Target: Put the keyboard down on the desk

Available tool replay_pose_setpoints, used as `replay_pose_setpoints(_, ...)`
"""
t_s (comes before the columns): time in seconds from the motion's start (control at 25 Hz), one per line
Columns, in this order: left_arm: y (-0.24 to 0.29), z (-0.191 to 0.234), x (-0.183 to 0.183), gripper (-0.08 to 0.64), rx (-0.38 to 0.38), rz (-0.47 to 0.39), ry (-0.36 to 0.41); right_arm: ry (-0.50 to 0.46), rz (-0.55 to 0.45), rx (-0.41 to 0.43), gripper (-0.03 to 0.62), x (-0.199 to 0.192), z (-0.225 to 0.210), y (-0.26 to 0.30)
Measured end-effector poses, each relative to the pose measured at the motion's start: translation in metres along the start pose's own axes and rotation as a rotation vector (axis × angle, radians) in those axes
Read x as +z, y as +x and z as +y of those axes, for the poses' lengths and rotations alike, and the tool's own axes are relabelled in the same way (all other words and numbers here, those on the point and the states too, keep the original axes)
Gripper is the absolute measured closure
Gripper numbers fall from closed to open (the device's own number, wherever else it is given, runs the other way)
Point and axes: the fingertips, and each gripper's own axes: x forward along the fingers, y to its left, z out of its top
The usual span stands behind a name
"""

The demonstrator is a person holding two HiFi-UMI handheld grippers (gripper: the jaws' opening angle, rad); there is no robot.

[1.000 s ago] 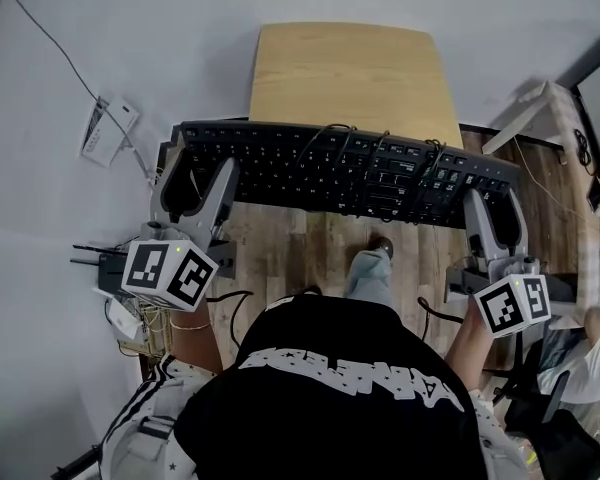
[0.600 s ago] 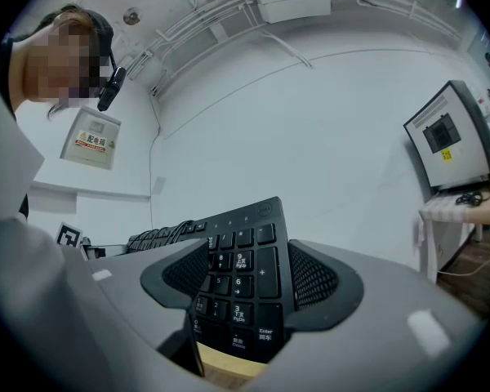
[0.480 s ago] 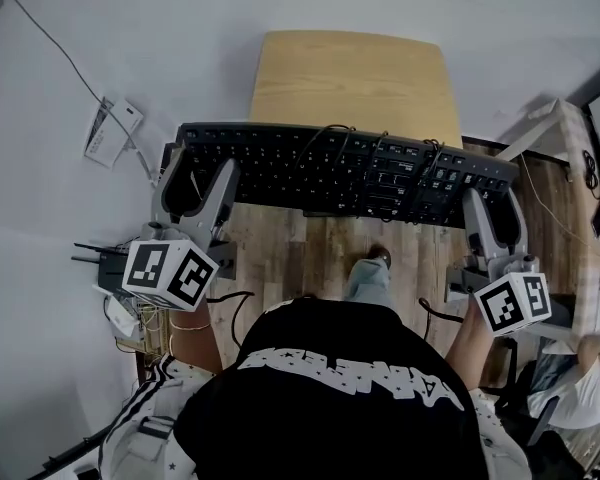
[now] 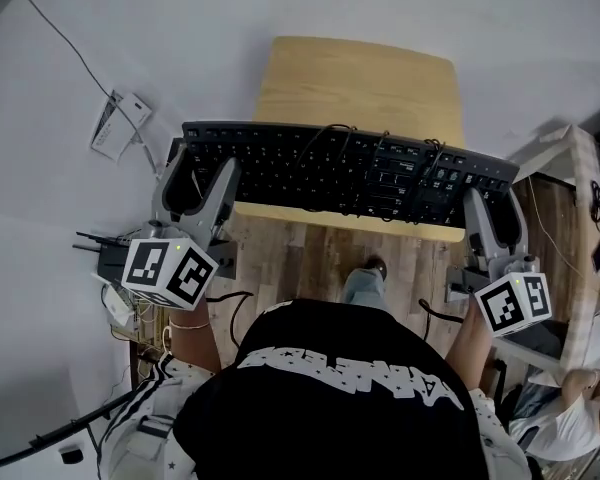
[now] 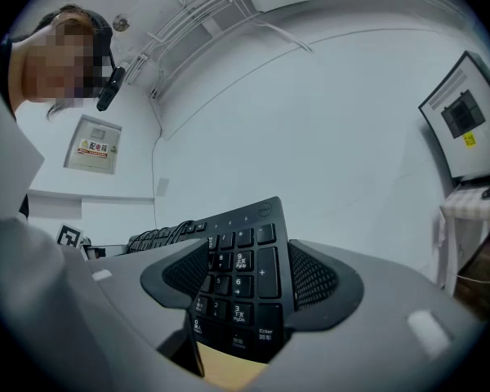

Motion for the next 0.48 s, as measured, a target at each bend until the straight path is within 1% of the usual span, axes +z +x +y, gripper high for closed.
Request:
replay_pose_setpoints(0.24, -0.0014, 0.0001, 0.0005, 0.259, -0.004, -0.027, -0.009, -0.014, -0.004, 0.006, 0.282, 0.0038, 0.0017, -0.0003)
replay_pose_setpoints(0.48, -0.0056, -0.0003, -0.0044, 0.259, 0.026, -0.032, -0.024, -0.029, 0.003, 0.031, 0.282, 0.0046, -0.0011, 0.0068)
